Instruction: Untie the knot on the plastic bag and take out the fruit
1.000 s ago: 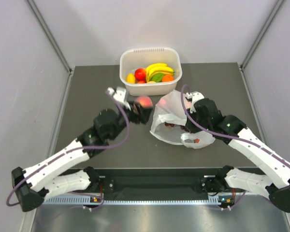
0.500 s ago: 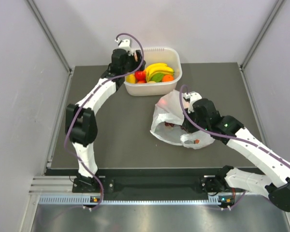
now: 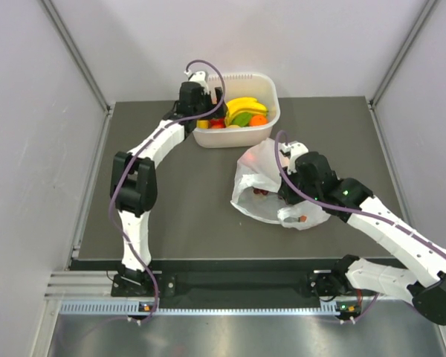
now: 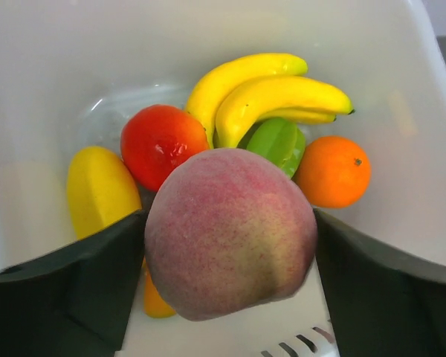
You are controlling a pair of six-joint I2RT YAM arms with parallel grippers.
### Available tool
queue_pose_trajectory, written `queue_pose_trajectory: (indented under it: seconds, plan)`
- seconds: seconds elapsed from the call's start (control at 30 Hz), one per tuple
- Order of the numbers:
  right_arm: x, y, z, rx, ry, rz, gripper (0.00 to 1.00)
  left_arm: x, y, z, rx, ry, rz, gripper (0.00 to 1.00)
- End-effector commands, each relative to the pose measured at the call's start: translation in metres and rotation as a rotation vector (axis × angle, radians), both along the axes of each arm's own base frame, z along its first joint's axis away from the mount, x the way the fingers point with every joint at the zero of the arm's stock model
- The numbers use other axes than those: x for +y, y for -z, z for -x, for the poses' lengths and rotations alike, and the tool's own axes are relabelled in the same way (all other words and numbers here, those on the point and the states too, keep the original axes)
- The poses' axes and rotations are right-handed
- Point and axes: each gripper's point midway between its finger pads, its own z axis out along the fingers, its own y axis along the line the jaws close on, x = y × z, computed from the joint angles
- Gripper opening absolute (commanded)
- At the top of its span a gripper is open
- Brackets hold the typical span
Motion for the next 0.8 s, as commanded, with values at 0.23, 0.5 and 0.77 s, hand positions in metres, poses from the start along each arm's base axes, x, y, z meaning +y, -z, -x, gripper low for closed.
queue_pose_trajectory:
  seconds: [0.23,0.5,0.77]
  plan:
    - [0.009,-0.018,-0.006,-0.052,-0.008,-0.034,0.0,0.03,-0.11,0.056,-0.223,-0.05,0.056,0.99]
    - [0.002,-0.019,-0.009,-0.065,0.032,-0.018,0.0,-0.004,-0.117,0.211,-0.25,0.203,0.186,0.89]
    - [-0.001,-0.026,-0.015,-0.079,0.064,-0.01,0.0,-0.085,-0.094,0.381,-0.186,0.506,0.337,0.59]
